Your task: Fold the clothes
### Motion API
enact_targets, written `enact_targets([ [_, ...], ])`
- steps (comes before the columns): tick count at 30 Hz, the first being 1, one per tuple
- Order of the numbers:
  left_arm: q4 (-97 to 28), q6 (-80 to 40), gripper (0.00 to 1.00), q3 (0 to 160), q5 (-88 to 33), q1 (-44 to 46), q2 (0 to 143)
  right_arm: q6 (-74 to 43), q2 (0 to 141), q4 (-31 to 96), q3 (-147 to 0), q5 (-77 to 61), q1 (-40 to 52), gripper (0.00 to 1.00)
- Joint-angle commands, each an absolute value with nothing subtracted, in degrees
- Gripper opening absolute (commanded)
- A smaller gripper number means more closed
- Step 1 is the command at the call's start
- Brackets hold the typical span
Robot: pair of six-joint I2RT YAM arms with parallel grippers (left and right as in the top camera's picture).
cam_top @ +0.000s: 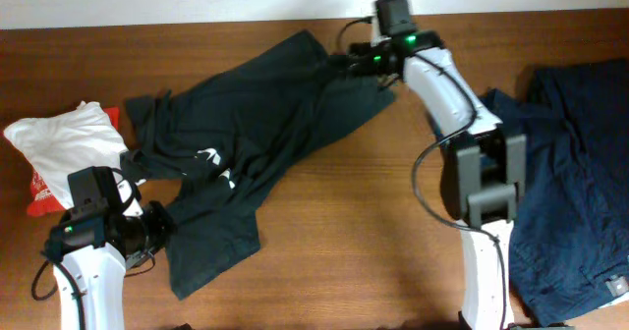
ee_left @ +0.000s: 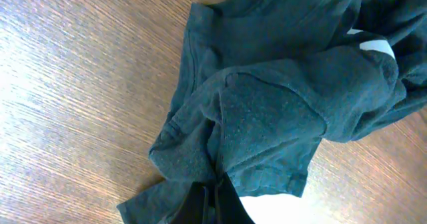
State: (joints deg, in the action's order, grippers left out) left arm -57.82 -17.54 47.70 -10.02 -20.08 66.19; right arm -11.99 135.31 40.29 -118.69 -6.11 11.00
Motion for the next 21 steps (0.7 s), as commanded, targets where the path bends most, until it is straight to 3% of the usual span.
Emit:
enact_targets([
  [1,-57.2,-17.0,0.01,48.5,-10.0,-20.5,65.6,-12.9,136.4,40.3,-117.5,-19.7,8.9,0.68],
  [18,-57.3,-17.0,0.01,48.5,-10.0,-20.5,65.6,-12.5,144.7,33.2,-117.4,-21.9,9.4,0.67],
  [21,-57.3,-17.0,0.01,48.5,-10.0,-20.5,65.6,-12.5,144.7,31.4,-117.4,-21.9,9.4,0.63],
])
